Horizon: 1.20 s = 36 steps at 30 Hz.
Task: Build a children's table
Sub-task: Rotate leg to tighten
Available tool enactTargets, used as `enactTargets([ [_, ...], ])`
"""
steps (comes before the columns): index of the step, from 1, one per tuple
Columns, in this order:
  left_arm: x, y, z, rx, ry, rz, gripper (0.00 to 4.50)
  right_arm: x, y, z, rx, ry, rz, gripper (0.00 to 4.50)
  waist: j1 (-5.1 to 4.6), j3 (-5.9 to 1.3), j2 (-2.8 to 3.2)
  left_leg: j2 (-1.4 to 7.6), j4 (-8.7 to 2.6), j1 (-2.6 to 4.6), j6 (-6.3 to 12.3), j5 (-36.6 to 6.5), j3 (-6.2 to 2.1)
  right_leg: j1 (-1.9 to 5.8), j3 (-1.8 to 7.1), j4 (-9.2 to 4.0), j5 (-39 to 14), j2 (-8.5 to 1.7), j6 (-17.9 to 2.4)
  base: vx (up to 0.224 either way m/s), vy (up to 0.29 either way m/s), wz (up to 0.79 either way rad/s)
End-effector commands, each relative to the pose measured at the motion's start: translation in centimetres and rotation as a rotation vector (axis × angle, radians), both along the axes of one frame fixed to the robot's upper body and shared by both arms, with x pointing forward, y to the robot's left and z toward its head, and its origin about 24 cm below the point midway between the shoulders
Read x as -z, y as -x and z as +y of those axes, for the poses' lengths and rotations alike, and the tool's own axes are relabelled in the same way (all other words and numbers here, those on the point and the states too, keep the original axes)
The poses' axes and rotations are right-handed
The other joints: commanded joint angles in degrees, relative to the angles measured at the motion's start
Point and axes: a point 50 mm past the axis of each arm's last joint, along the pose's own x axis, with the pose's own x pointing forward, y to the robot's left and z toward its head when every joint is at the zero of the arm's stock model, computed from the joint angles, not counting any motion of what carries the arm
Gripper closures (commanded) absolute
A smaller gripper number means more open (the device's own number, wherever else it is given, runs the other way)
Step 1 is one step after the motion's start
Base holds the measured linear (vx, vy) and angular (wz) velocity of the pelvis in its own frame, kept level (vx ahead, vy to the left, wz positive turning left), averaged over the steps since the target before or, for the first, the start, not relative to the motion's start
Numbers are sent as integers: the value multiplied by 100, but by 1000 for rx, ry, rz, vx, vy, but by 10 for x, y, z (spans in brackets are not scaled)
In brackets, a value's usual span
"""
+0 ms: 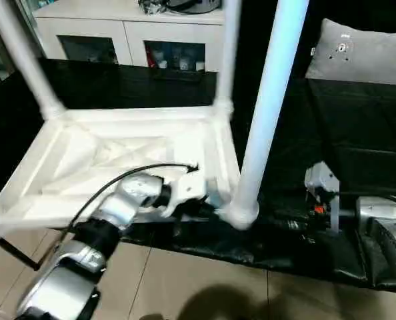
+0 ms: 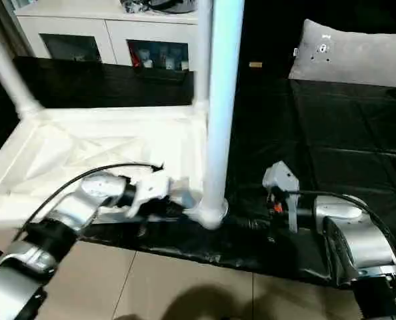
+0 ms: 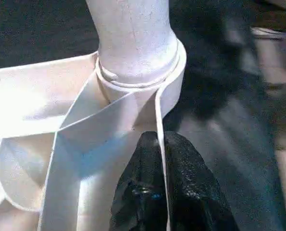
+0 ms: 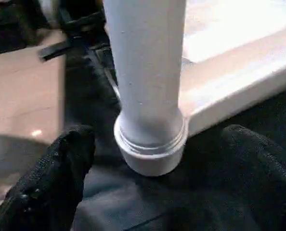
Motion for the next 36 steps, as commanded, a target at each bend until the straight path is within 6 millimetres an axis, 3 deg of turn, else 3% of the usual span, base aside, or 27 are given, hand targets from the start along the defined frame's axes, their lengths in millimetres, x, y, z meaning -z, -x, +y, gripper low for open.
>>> enactTargets([
  [1, -6, 7, -5, 144, -31, -20, 450, -5, -1, 8, -91, -23, -3, 29, 9, -399, -132, 242, -361, -24, 723, -622, -53, 380, 341, -432, -2170, -397, -251, 0, 0, 0],
  [9, -9, 17, -7, 266, -55, -14, 450, 2, 1, 21, -233, -49, 75, 84, 125, -409, -150, 279, -363, -19, 672, -450, -54, 368, 378, -370, -2041, -428, -364, 0, 0, 0],
  [15, -8, 21, -8, 287, -46, -5, 450, 5, 0, 27, -281, -67, 101, 145, 181, -411, -172, 267, -367, -20, 606, -454, -45, 377, 377, -377, -2117, -432, -307, 0, 0, 0],
  [20, -9, 20, -8, 279, -42, -2, 450, 6, 1, 31, -309, -91, 126, 183, 194, -404, -200, 272, -370, -19, 603, -459, -45, 369, 376, -386, -2198, -431, -264, 0, 0, 0],
  [26, -8, 21, -3, 257, -35, 18, 450, 10, 5, 38, -321, -126, 153, 238, 182, -407, -179, 279, -380, -11, 528, -497, -57, 373, 377, -380, -2145, -430, -267, 0, 0, 0],
  [28, -8, 22, -4, 247, -20, 29, 450, 9, 7, 39, -317, -152, 158, 243, 188, -414, -167, 279, -377, -14, 529, -467, -58, 379, 381, -367, -2090, -435, -289, 0, 0, 0],
  [29, -8, 21, -6, 230, -6, 35, 450, 9, 8, 40, -306, -174, 163, 249, 175, -406, -215, 276, -379, -21, 540, -452, -48, 382, 384, -379, -2080, -420, -280, 0, 0, 0],
  [30, -8, 20, -7, 218, -2, 34, 450, 8, 9, 40, -297, -186, 163, 250, 194, -410, -199, 272, -375, -10, 538, -455, -48, 378, 384, -378, -2104, -433, -284, 0, 0, 0],
  [31, -8, 19, -8, 199, 3, 33, 450, 8, 9, 42, -284, -202, 162, 250, 178, -408, -248, 273, -377, -19, 544, -453, -41, 380, 384, -379, -2123, -428, -275, 0, 0, 0],
  [32, -7, 13, -9, 118, 16, 26, 450, 6, 12, 48, -238, -249, 154, 251, 190, -400, -175, 274, -379, -8, 531, -447, -44, 365, 387, -399, -2172, -424, -252, 0, 0, 0],
  [33, -7, 12, -10, 93, 19, 21, 450, 5, 13, 50, -224, -260, 151, 251, 184, -398, -197, 277, -385, -9, 490, -449, -53, 369, 381, -402, -2191, -422, -216, 0, 0, 0],
  [36, -9, 2, -16, -37, 50, 0, 450, 11, 10, 60, -67, -224, 119, 251, 158, -380, -185, 230, -389, 2, 380, -604, -47, 367, 344, -461, -2525, -422, -77, 0, 0, 0],
])
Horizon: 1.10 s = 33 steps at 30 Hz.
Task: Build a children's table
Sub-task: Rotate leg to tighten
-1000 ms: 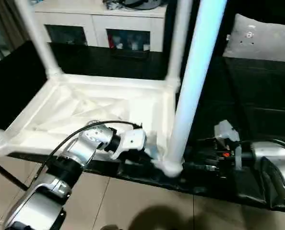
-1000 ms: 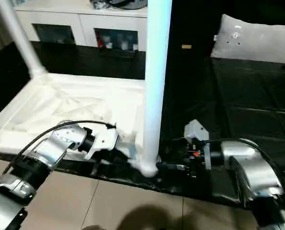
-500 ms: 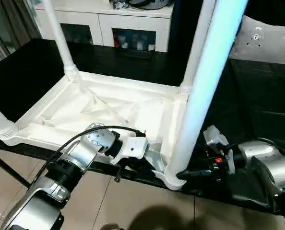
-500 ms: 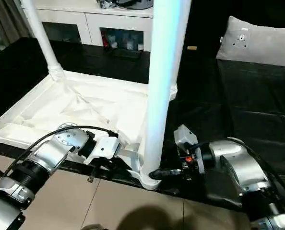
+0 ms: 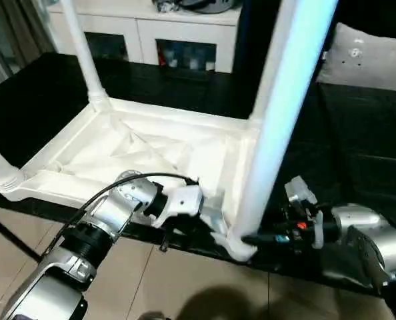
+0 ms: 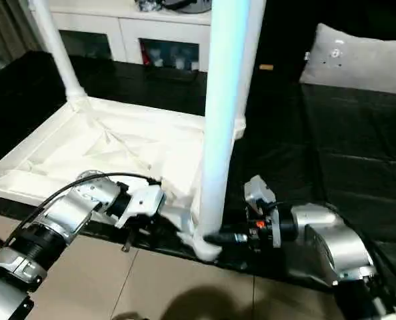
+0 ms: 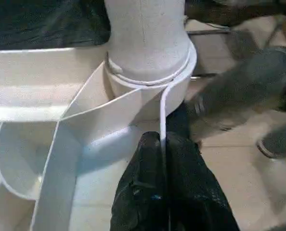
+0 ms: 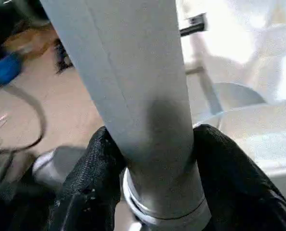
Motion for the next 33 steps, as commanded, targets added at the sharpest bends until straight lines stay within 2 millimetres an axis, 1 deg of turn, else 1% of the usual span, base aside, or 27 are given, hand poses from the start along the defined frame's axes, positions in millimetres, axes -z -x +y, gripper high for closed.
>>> enactTargets([
  [1, -6, -10, -14, -117, 53, -48, 450, -6, -1, 25, 9, -58, -26, 251, -61, -352, -135, 198, -388, -6, 323, -659, -43, 340, 317, -521, -2737, -401, 43, 0, 0, 0],
  [3, -9, -19, -20, -214, 72, -65, 450, 1, -9, 34, 191, -35, -13, 251, -150, -357, -158, 149, -379, -39, 269, -727, -53, 379, 256, -573, -2977, -384, 286, 0, 0, 0],
  [4, -10, -21, -22, -236, 77, -70, 450, 2, -11, 36, 240, -31, -12, 251, -196, -343, -144, 147, -380, -31, 245, -741, -57, 349, 247, -595, -3003, -379, 304, 0, 0, 0],
  [5, -11, -25, -26, -277, 89, -76, 450, 5, -17, 42, 323, -19, -16, 251, -285, -346, -195, 127, -368, -49, 196, -848, -66, 360, 196, -635, -3131, -378, 393, 0, 0, 0],
  [6, -11, -27, -29, -303, 96, -79, 450, 7, -21, 45, 375, -9, -20, 251, -351, -342, -157, 109, -354, -43, 169, -930, -78, 360, 149, -665, -3235, -386, 473, 0, 0, 0],
  [7, -12, -31, -33, -346, 103, -89, 450, 8, -26, 51, 451, -3, -23, 251, -391, -343, -142, 113, -354, -57, 160, -962, -91, 370, 133, -672, -3239, -382, 513, 0, 0, 0],
  [8, -13, -33, -36, -373, 106, -95, 450, 9, -29, 54, 499, 1, -23, 252, -463, -351, -142, 105, -345, -30, 158, -1008, -90, 345, 116, -711, -3220, -374, 533, 0, 0, 0],
  [9, -14, -36, -40, -400, 117, -98, 450, 9, -34, 57, 557, 11, -27, 252, -506, -360, -70, 122, -359, -33, 187, -1045, -121, 379, 111, -694, -3106, -386, 472, 0, 0, 0],
  [10, -17, -39, -48, -441, 137, -105, 450, 9, -41, 61, 647, 21, -31, 253, -534, -354, -78, 139, -366, -31, 219, -1038, -110, 364, 131, -710, -3035, -373, 441, 0, 0, 0],
  [11, -18, -41, -50, -457, 145, -108, 450, 9, -43, 62, 680, 23, -32, 254, -575, -375, -89, 154, -379, -19, 216, -1026, -128, 376, 138, -684, -2869, -396, 303, 0, 0, 0],
  [12, -19, -42, -55, -471, 150, -122, 450, 10, -48, 62, 743, 48, -51, 254, -591, -391, -152, 171, -392, -56, 246, -926, -135, 398, 181, -635, -2664, -413, 209, 0, 0, 0],
  [13, -20, -43, -58, -476, 152, -134, 450, 10, -51, 62, 793, 78, -73, 254, -587, -387, -166, 173, -395, -44, 278, -896, -125, 379, 201, -623, -2624, -416, 161, 0, 0, 0],
  [14, -20, -44, -62, -484, 155, -151, 450, 10, -55, 63, 858, 85, -91, 254, -573, -392, -135, 183, -403, -40, 308, -769, -128, 381, 251, -573, -2464, -442, 22, 0, 0, 0],
  [15, -20, -45, -64, -491, 156, -158, 450, 8, -57, 65, 887, 71, -90, 220, -572, -407, -78, 199, -404, -38, 336, -611, -123, 368, 297, -530, -2177, -447, -132, 0, 0, 0],
  [16, -20, -45, -64, -496, 157, -161, 450, 8, -57, 66, 901, 57, -86, 187, -571, -411, -103, 207, -405, -43, 357, -537, -122, 373, 314, -500, -2028, -449, -195, 0, 0, 0],
  [17, -19, -44, -65, -483, 147, -169, 450, 4, -56, 64, 909, 54, -114, 187, -548, -427, -53, 215, -397, -32, 416, -382, -120, 379, 345, -445, -1679, -450, -341, 0, 0, 0],
  [18, -19, -44, -65, -482, 144, -171, 450, 3, -56, 64, 915, 55, -124, 187, -530, -454, -66, 236, -385, -47, 508, -176, -130, 407, 376, -346, -1228, -455, -518, 54, -3, 4],
  [20, -18, -44, -66, -472, 134, -177, 450, 1, -55, 61, 934, 53, -146, 175, -506, -475, -73, 230, -356, -56, 671, 139, -120, 412, 405, -241, -677, -458, -735, 0, 0, 0],
  [22, -17, -44, -64, -460, 127, -185, 450, 2, -53, 56, 931, 89, -193, 148, -475, -457, -62, 219, -343, -70, 812, 254, -107, 409, 420, -217, -530, -464, -843, 0, 0, 0],
  [23, -16, -44, -61, -444, 120, -190, 450, 3, -50, 51, 914, 113, -222, 144, -426, -440, -34, 195, -330, -55, 791, 167, -86, 405, 418, -251, -674, -456, -784, 0, 0, 0],
  [25, -14, -44, -57, -425, 106, -194, 450, 4, -46, 44, 897, 134, -245, 129, -375, -440, -61, 192, -342, -63, 792, 41, -78, 438, 420, -269, -853, -459, -691, 0, 0, 0],
  [26, -14, -44, -54, -393, 93, -215, 450, 4, -41, 34, 884, 149, -266, 115, -350, -432, -38, 194, -351, -60, 784, -34, -83, 439, 412, -292, -1014, -457, -638, 0, 0, 0],
  [27, -14, -44, -53, -388, 89, -222, 450, 4, -38, 30, 879, 156, -275, 105, -330, -419, -52, 190, -354, -55, 762, -156, -72, 434, 405, -338, -1253, -443, -514, 0, 0, 0],
  [29, -15, -45, -53, -381, 93, -243, 450, 2, -34, 24, 879, 140, -275, 95, -293, -412, -78, 208, -376, -46, 685, -246, -74, 429, 400, -359, -1503, -443, -416, 0, 0, 0],
  [31, -17, -46, -53, -384, 104, -258, 450, 0, -30, 20, 871, 117, -269, 77, -263, -392, -76, 191, -388, -40, 648, -415, -65, 423, 389, -408, -1781, -437, -292, 0, 0, 0],
  [32, -20, -48, -52, -404, 145, -256, 450, -3, -21, 14, 821, 73, -257, 70, -253, -378, -96, 180, -397, -27, 632, -574, -57, 418, 369, -466, -2039, -423, -165, 0, 0, 0],
  [33, -20, -48, -52, -404, 145, -256, 450, -3, -21, 14, 821, 73, -257, 62, -241, -379, -95, 190, -399, -26, 613, -591, -68, 421, 371, -458, -2085, -431, -121, 0, 0, 0],
])
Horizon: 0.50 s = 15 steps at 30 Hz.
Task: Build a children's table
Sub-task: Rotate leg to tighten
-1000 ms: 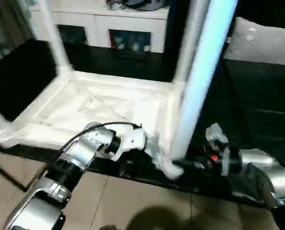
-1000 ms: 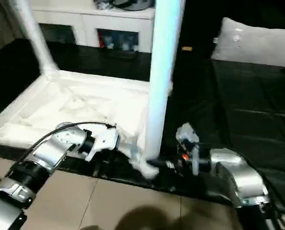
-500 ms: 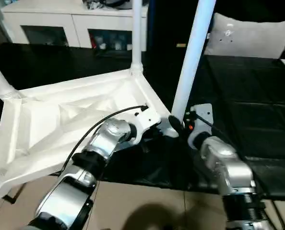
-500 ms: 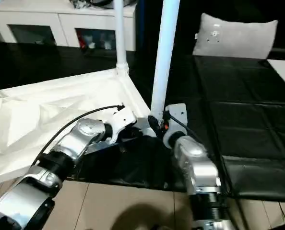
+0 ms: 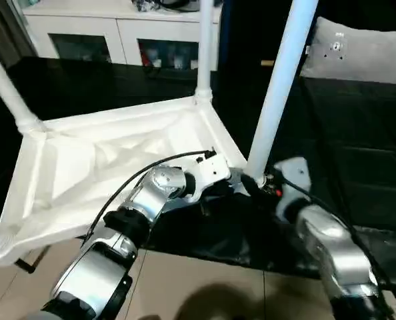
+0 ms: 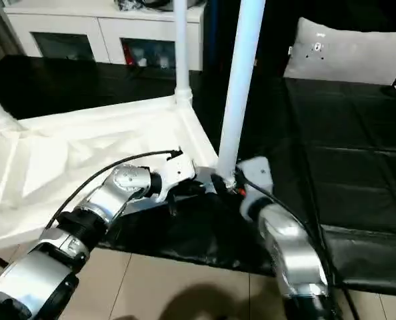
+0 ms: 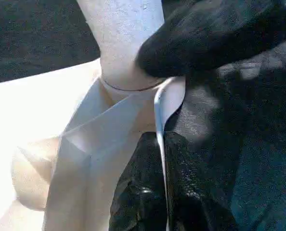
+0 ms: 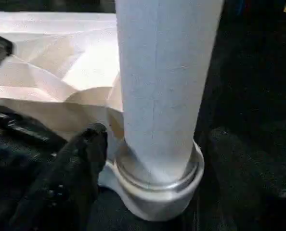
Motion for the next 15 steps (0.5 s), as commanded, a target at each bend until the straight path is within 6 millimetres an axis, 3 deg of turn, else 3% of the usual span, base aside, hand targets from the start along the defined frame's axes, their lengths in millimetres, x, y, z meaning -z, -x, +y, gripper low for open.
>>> enactTargets([
  [1, -22, -6, -6, 27, 103, -51, 407, -10, 5, -5, -50, -40, -30, 52, 31, -374, -108, 211, -373, -13, 607, -589, -63, 427, 357, -467, -2118, -420, -113, 0, 0, 0],
  [2, -23, -3, -5, 49, 129, -11, 396, -12, 8, -7, -74, -44, -34, 43, 24, -371, -76, 209, -377, -29, 585, -601, -75, 431, 347, -471, -2168, -419, -79, 0, 0, 0],
  [3, -25, -2, -5, 51, 170, 19, 392, -13, 10, -9, -87, -40, -38, 27, 18, -375, -93, 206, -373, -37, 580, -594, -73, 438, 343, -479, -2167, -416, -58, 0, 0, 0],
  [5, -28, -1, -4, 62, 196, 30, 383, -17, 10, -13, -110, -43, -52, 21, 42, -391, -110, 238, -372, -31, 569, -541, -79, 422, 355, -447, -2011, -442, -236, 0, 0, 0],
  [6, -28, -1, -2, 60, 180, 4, 371, -20, 9, -13, -134, -56, -65, 12, 34, -386, -180, 247, -376, -37, 592, -547, -78, 421, 357, -435, -1950, -436, -274, 0, 0, 0],
  [7, -28, -1, 1, 58, 165, -15, 353, -25, 9, -12, -170, -78, -78, 1, 39, -386, -158, 239, -374, -36, 606, -562, -80, 425, 354, -415, -1950, -441, -294, 0, 0, 0],
  [8, -28, 4, 10, 85, 142, 29, 353, -32, 10, -8, -244, -121, -89, 1, 27, -384, -192, 232, -369, -58, 650, -535, -75, 436, 356, -421, -1969, -437, -256, 0, 0, 0],
  [10, -28, 8, 16, 113, 130, 55, 353, -35, 10, -6, -269, -133, -93, 1, 22, -381, -156, 249, -372, -74, 687, -409, -83, 442, 372, -389, -1916, -453, -259, 0, 0, 0],
  [11, -28, 12, 23, 127, 112, 83, 353, -36, 10, -4, -298, -139, -94, 1, 9, -380, -100, 263, -377, -56, 674, -379, -90, 416, 379, -388, -1893, -449, -287, 0, 0, 0],
  [13, -29, 20, 37, 128, 68, 107, 353, -36, 9, 1, -338, -131, -89, 1, -13, -393, -145, 284, -380, -44, 595, -361, -90, 421, 390, -340, -1776, -455, -364, 0, 0, 0],
  [14, -30, 22, 41, 127, 56, 114, 353, -36, 9, 2, -347, -125, -88, 1, -27, -379, -111, 286, -388, -40, 585, -341, -88, 400, 398, -342, -1769, -444, -418, 0, 0, 0],
  [15, -31, 26, 50, 113, 35, 115, 353, -38, 8, 6, -367, -131, -97, 1, -29, -382, -151, 302, -398, -34, 511, -406, -97, 419, 405, -301, -1830, -471, -451, 0, 0, 0],
])
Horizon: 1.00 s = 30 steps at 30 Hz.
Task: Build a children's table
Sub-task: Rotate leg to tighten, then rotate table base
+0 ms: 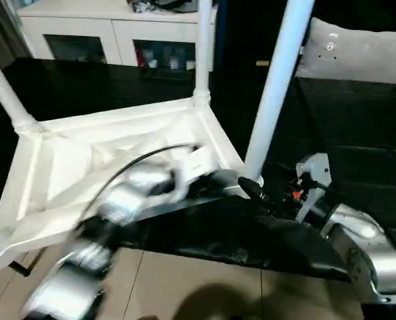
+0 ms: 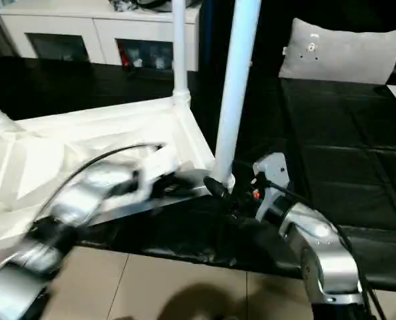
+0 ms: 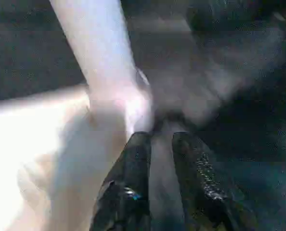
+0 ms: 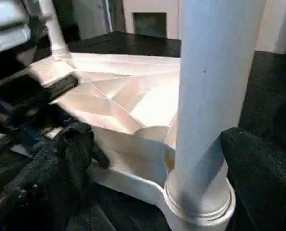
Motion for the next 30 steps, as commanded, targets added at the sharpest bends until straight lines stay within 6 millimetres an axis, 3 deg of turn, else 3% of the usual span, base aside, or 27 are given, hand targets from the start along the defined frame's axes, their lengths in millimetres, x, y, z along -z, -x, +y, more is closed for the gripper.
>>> enactTargets([
  [1, -10, 5, 5, 15, -20, -12, 353, -10, -2, 17, -95, -30, -39, 1, 28, -372, -97, 260, -404, -56, 534, -420, -87, 407, 398, -361, -1943, -461, -406, 0, 0, 0],
  [3, -15, 23, 40, -27, -94, 14, 353, -12, -7, 34, -126, -49, -50, 1, -22, -358, -143, 275, -421, -31, 411, -573, -94, 385, 400, -345, -2116, -468, -405, 0, 0, 0],
  [4, -15, 23, 40, -27, -94, 14, 353, -12, -7, 34, -126, -49, -50, 1, -56, -358, -125, 278, -434, -49, 375, -584, -118, 405, 407, -311, -2108, -490, -440, 0, 0, 0],
  [5, -17, 28, 46, -31, -108, 22, 353, -12, -8, 38, -135, -51, -49, 1, -100, -313, -125, 227, -414, -13, 392, -697, -71, 341, 402, -416, -2383, -433, -342, 0, 0, 0],
  [6, -20, 33, 52, -52, -131, 14, 353, -13, -9, 45, -157, -54, -51, 1, -99, -318, -113, 232, -412, 16, 355, -754, -77, 334, 408, -404, -2439, -449, -350, 0, 0, 0],
  [7, -22, 36, 57, -70, -150, 2, 353, -14, -9, 51, -174, -58, -51, 1, -113, -295, -153, 239, -437, -19, 349, -792, -96, 361, 396, -408, -2605, -451, -312, 0, 0, 0],
  [8, -24, 37, 60, -87, -168, -19, 353, -14, -10, 55, -187, -67, -47, 1, -107, -277, -190, 241, -434, 21, 314, -894, -90, 316, 403, -434, -2832, -459, -244, 0, 0, 0],
  [10, -25, 38, 64, -112, -192, -49, 353, -14, -10, 61, -202, -78, -39, 1, -106, -247, -146, 231, -439, 70, 227, -1104, -90, 284, 380, -524, -3150, -433, -91, 0, 0, 0],
  [11, -29, 42, 71, -158, -248, -98, 353, -13, -10, 72, -232, -72, -35, 1, -77, -253, -163, 243, -442, 134, 160, -1191, -92, 257, 394, -529, -3110, -434, -76, 0, 0, 0],
  [13, -30, 43, 73, -175, -252, -109, 353, -12, -11, 75, -236, -59, -34, 1, -100, -219, -179, 268, -502, 92, 83, -1465, -137, 301, 385, -498, -3124, -423, -54, 0, 0, 0],
  [14, -32, 45, 74, -192, -243, -115, 353, -11, -11, 77, -238, -49, -40, 1, -101, -225, -238, 271, -500, 133, 43, -1573, -136, 280, 389, -523, -3126, -425, -29, 0, 0, 0],
  [17, -32, 50, 78, -237, -261, -104, 353, -9, -16, 80, -225, -28, -55, 1, -97, -245, -211, 301, -529, 78, -55, -1475, -166, 322, 443, -417, -2689, -451, -227, 0, 0, 0],
  [18, -31, 52, 78, -235, -273, -98, 353, -9, -18, 81, -220, -22, -59, 1, -102, -250, -245, 288, -526, 86, -72, -1492, -157, 320, 460, -413, -2651, -451, -234, 0, 0, 0],
  [19, -30, 54, 79, -226, -290, -88, 353, -9, -21, 82, -204, -14, -60, 1, -93, -253, -195, 274, -523, 96, -80, -1482, -160, 318, 467, -404, -2617, -452, -261, 0, 0, 0],
  [22, -27, 58, 80, -218, -306, -72, 353, -9, -29, 86, -160, 3, -62, 1, -127, -254, -232, 244, -512, 62, -69, -1368, -144, 327, 488, -388, -2535, -439, -364, 0, 0, 0],
  [24, -20, 63, 81, -205, -343, -37, 353, -8, -45, 98, -103, 19, -54, 1, -119, -260, -157, 242, -497, 74, -89, -1377, -146, 321, 493, -378, -2554, -439, -409, 0, 0, 0],
  [25, -19, 64, 81, -203, -347, -30, 353, -8, -48, 100, -85, 19, -48, 1, -138, -251, -174, 246, -504, 72, -114, -1422, -154, 312, 488, -370, -2586, -434, -439, 0, 0, 0],
  [30, -17, 64, 80, -216, -373, -22, 353, -6, -73, 108, 78, 1, -30, 1, -171, -264, -144, 258, -501, 78, -201, -1376, -148, 312, 516, -319, -2279, -427, -617, 0, 0, 0],
])
